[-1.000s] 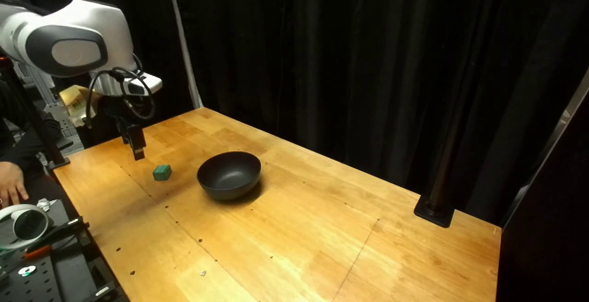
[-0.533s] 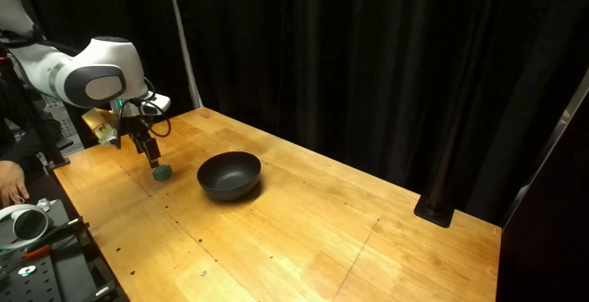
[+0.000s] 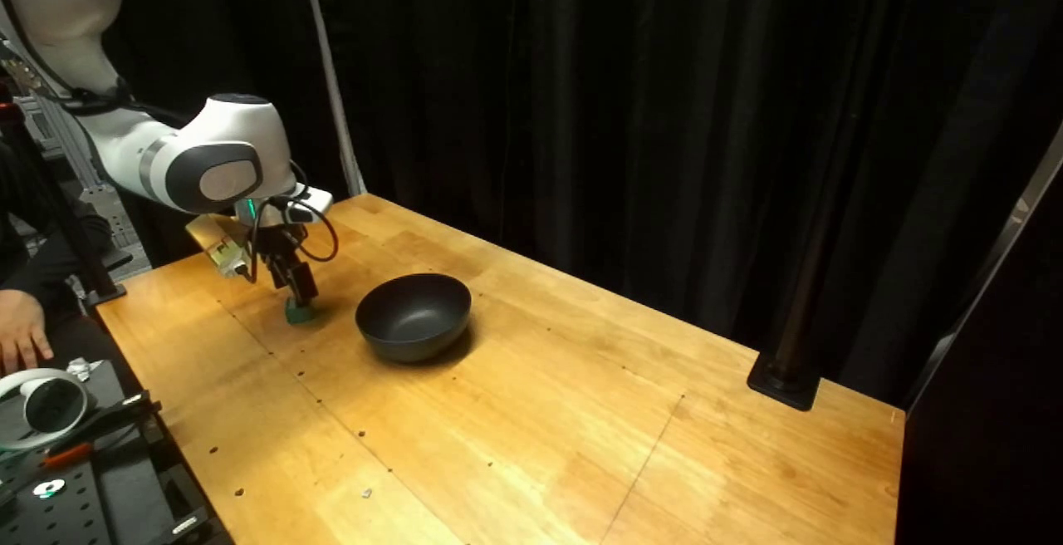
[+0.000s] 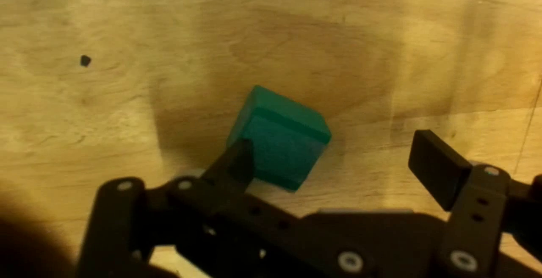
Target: Put the block in the bowl
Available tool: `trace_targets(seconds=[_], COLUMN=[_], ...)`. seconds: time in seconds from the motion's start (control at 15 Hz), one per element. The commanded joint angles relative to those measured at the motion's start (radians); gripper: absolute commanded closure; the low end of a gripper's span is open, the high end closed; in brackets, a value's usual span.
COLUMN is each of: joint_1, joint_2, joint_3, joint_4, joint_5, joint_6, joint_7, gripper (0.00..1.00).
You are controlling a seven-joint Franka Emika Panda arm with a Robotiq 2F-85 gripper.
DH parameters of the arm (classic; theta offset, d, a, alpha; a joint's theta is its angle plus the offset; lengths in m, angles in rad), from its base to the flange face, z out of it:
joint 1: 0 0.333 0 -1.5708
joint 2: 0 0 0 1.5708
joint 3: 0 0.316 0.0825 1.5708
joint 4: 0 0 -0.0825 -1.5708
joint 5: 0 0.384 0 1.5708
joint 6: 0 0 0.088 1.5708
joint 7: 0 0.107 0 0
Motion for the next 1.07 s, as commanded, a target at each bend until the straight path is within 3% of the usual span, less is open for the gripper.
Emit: trace_targets(seconds=[0.0, 1.0], joint_1=[0.045, 0.102], joint_2=[0.017, -0.014], joint_3=[-0.063, -0.205], joint_4=[0.031, 0.001], joint_5=[-0.046, -0.133], joint_6=[0.013, -0.008], joint_7=[0.039, 0.144], gripper=[0.00, 0.00])
